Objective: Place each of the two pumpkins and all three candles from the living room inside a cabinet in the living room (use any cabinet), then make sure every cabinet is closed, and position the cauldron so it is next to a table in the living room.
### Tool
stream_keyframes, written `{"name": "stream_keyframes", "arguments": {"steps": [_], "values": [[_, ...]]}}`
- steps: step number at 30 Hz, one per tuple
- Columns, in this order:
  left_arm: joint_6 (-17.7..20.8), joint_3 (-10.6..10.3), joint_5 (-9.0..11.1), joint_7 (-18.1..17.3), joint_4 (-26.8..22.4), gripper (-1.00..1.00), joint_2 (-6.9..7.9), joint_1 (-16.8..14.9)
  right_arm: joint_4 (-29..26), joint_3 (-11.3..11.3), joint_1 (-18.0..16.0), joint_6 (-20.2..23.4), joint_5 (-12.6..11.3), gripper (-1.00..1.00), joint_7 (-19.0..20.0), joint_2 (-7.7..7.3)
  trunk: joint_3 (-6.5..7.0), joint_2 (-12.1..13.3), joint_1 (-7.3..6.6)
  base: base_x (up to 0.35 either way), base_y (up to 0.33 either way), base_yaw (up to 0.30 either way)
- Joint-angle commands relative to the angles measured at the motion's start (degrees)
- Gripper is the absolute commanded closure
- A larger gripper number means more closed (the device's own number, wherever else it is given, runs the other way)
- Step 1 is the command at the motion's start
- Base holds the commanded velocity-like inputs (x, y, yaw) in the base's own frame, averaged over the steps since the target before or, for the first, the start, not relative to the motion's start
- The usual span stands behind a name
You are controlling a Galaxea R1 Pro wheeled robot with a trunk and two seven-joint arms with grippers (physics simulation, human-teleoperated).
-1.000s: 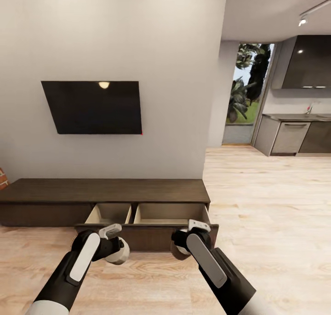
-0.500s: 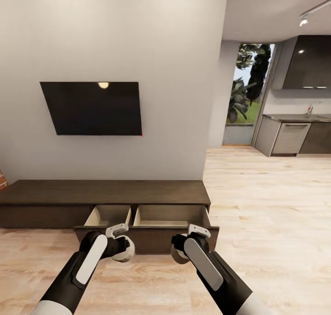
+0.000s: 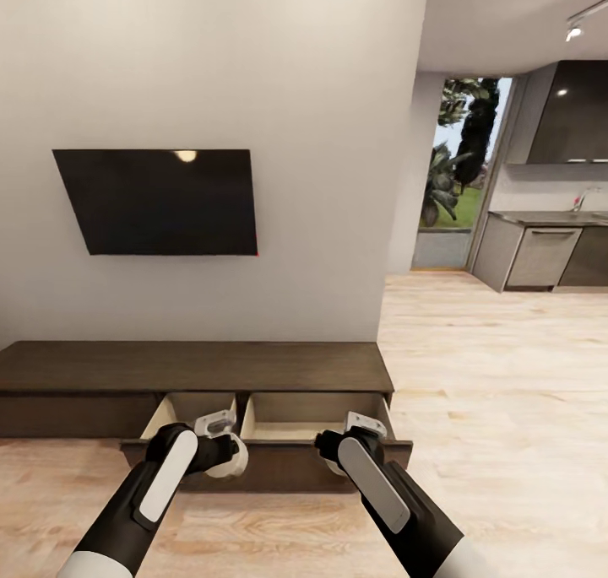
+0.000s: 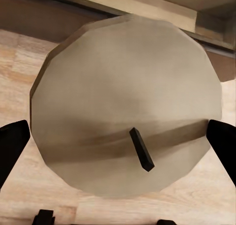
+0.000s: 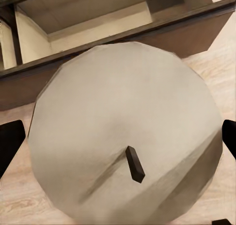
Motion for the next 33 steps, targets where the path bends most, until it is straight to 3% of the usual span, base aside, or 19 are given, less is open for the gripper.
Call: {"name": "stream_keyframes", "arguments": {"steps": [1, 24, 33], "values": [[0.0, -0.2, 0.5, 0.6, -0.1, 1.00, 0.06, -0.1, -0.1, 0.1, -0.1, 0.3, -0.3, 1.00, -0.4, 0.00, -0.08, -0.1, 0.04, 0.330, 0.043, 0.000], [0.1, -0.2, 0.6, 0.4, -0.1, 1.00, 0.13, -0.1, 1.4, 0.0, -0.1, 0.3, -0.3, 1.00, -0.4, -0.01, -0.08, -0.1, 0.04, 0.330, 0.076, 0.000], [0.2, -0.2, 0.7, 0.4, -0.1, 1.00, 0.09, -0.1, 1.2, 0.0, -0.1, 0.4, -0.1, 1.00, 1.6, -0.06, 0.08, -0.1, 0.04, 0.288, 0.009, -0.040]]}}
